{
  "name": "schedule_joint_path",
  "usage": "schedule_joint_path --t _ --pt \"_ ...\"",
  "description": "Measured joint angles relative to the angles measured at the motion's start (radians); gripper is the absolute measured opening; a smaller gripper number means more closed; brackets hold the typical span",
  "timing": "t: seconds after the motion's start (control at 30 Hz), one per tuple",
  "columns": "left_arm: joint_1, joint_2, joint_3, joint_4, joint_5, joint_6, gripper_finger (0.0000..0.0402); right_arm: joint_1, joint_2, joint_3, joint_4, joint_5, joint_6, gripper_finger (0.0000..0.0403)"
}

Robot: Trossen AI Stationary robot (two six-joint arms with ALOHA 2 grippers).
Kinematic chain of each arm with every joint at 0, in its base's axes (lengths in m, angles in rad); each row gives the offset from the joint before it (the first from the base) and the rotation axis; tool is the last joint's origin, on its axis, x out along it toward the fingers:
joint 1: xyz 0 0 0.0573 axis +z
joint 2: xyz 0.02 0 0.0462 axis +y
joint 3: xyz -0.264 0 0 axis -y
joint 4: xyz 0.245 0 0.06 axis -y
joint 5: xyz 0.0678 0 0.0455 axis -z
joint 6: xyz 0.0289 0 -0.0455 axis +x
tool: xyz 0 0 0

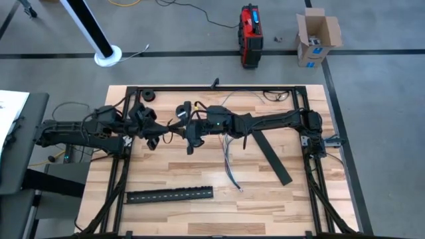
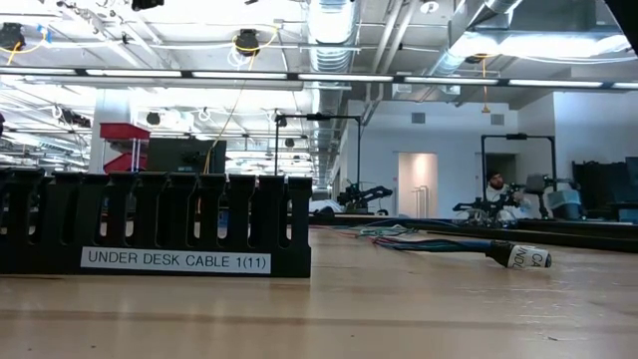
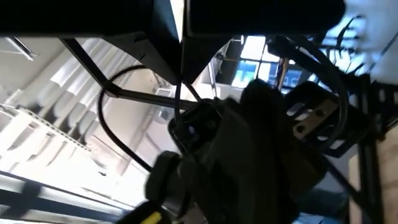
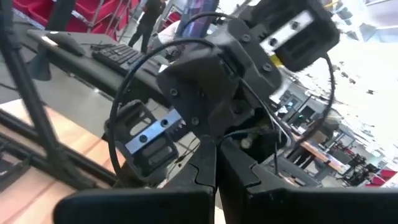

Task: Ziptie cables
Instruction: Wrap the cable wires with the black zip tie

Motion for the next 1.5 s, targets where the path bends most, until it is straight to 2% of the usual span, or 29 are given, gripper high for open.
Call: schedule_joint_path --t 0.2,0.43,0.67,0.8,1.23,1.4,1.5 --pt "0.0 0.008 0.0 -0.014 0.033 -0.027 0.0 0.01 0.0 0.0 -0.009 0.001 -0.002 0.0" --pt "0.0 -0.031 0.0 -0.112 0.038 -0.063 0.0 0.028 0.0 0.0 -0.019 0.039 -0.03 0.0" --pt "0.0 -0.068 0.0 -0.14 -0.039 -0.079 0.0 0.041 0.0 0.0 -0.056 0.051 -0.052 0.0" --pt "0.0 -0.073 0.0 -0.154 -0.04 -0.079 0.0 0.043 0.0 0.0 -0.056 0.051 -0.062 0.0" --pt "0.0 -0.019 0.0 -0.144 0.026 -0.078 0.0 0.058 0.0 0.0 -0.061 0.047 -0.078 0.0" --pt "0.0 -0.023 0.0 -0.129 0.04 -0.042 0.0 0.059 0.0 0.0 -0.059 0.054 -0.073 0.0" --pt "0.0 -0.039 0.0 -0.103 0.04 0.038 0.0001 0.058 0.0 0.0 -0.055 0.079 -0.072 0.0"
